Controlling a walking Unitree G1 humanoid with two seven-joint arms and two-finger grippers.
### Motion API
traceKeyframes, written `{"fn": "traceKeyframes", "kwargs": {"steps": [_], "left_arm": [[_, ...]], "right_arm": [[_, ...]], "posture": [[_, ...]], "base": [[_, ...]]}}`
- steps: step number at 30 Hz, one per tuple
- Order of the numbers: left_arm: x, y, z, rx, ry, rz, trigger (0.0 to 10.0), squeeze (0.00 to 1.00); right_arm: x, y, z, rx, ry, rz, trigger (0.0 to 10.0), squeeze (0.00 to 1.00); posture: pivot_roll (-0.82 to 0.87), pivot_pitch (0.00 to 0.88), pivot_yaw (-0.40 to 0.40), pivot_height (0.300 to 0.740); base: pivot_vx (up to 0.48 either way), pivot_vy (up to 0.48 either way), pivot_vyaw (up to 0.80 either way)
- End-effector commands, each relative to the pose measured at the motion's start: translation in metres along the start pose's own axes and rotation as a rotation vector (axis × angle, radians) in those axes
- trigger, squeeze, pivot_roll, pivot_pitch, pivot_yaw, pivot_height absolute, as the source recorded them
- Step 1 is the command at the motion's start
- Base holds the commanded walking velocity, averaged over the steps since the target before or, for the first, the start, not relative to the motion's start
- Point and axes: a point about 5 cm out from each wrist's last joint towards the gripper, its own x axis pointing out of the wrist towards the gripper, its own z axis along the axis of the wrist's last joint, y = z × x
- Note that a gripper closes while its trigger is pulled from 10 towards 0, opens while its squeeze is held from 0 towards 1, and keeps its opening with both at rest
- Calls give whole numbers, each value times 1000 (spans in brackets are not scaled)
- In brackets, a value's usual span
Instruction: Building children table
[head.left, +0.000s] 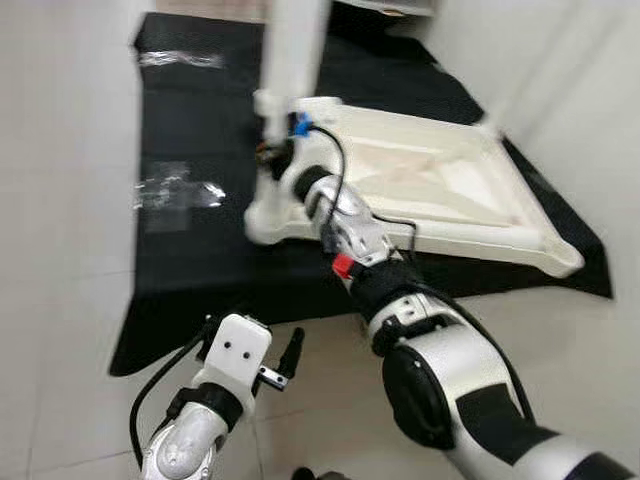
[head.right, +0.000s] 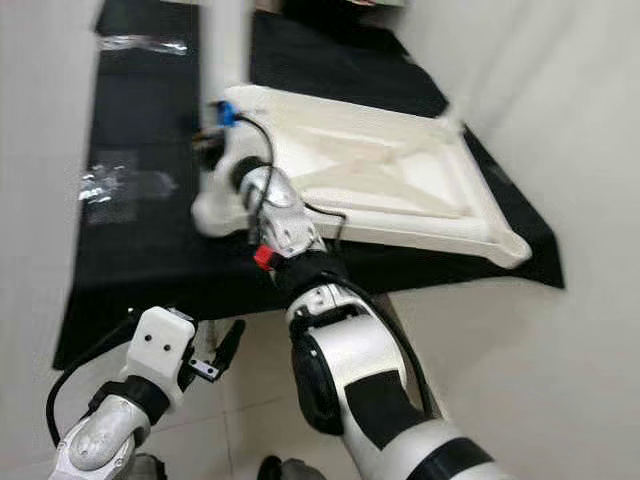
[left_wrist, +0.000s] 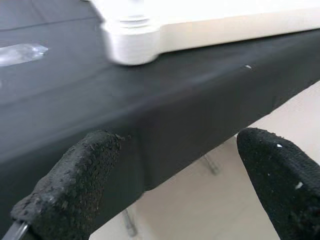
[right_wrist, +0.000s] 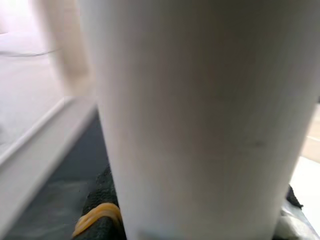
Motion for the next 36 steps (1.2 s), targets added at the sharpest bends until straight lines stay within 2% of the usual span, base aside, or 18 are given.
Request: {"fn": "traceKeyframes", "kwargs": {"steps": [1,2,6,7,9,10,11,15,16,23,24,25,26,28,30,31,32,36], "left_arm": [[1,-5,-2,-8,12,-29,10000,0],[2,-4,-1,-11,5,-29,10000,0],[0,-3,-2,-13,9,-26,10000,0],[0,-3,-2,-13,13,-25,10000,0],[0,-3,-2,-13,13,-25,10000,0],[0,-3,-2,-11,13,-23,10000,0],[0,-3,-2,-8,13,-19,10000,0],[0,-2,-3,-8,14,-15,10000,0],[-1,-1,-3,-8,14,-15,10000,0],[1,-1,-3,-9,12,-19,10000,0],[1,-2,-2,-8,10,-19,10000,0],[1,-2,-2,-8,10,-19,10000,0],[2,-2,-2,-7,10,-18,10000,0],[2,-2,-2,-7,10,-18,10000,0],[3,-3,-2,-6,9,-14,10000,0],[3,-3,-2,-6,9,-14,10000,0],[3,-3,-2,-6,10,-14,10000,0],[3,-2,-3,-8,12,-12,10000,0]], "right_arm": [[-11,-19,-23,57,67,-219,0,0],[-18,-15,-31,58,77,-292,0,0],[-18,-6,-33,77,86,-267,0,0],[-16,2,-29,92,72,-235,10000,0],[-16,2,-29,92,72,-235,10000,0],[-15,2,-23,86,42,-213,10000,820],[-12,4,-8,69,-41,-150,10000,1000],[-11,-1,5,50,-107,-119,10000,1000],[-8,-1,12,91,-120,-9,10000,0],[-5,-6,23,127,-141,291,10000,0],[-6,-6,22,150,-91,446,10000,0],[-6,-6,22,150,-91,446,10000,0],[-10,-4,18,170,-20,663,10000,0],[-10,-4,18,170,-20,663,10000,0],[-25,4,10,166,110,1078,10000,0],[-25,4,10,166,110,1078,10000,0],[-31,9,6,158,157,1207,10000,0],[-35,21,1,127,199,1325,10000,0]], "posture": [[136,182,-219,740],[133,181,-217,740],[132,184,-215,740],[135,185,-215,740],[135,185,-215,740],[135,186,-214,740],[135,186,-215,740],[128,184,-215,740],[126,186,-213,740],[123,183,-212,740],[124,181,-214,740],[124,181,-214,740],[128,177,-217,740],[128,177,-217,740],[127,184,-217,740],[127,184,-217,740],[131,188,-217,740],[130,189,-222,740]], "base": [[0,0,0],[0,0,0],[0,0,0],[0,0,0],[0,0,0],[0,0,0],[0,0,0],[0,0,0],[0,0,0],[0,0,0],[0,0,0],[0,0,0],[0,0,0],[0,0,0],[0,0,0],[0,0,0],[0,0,0],[0,0,0]]}}
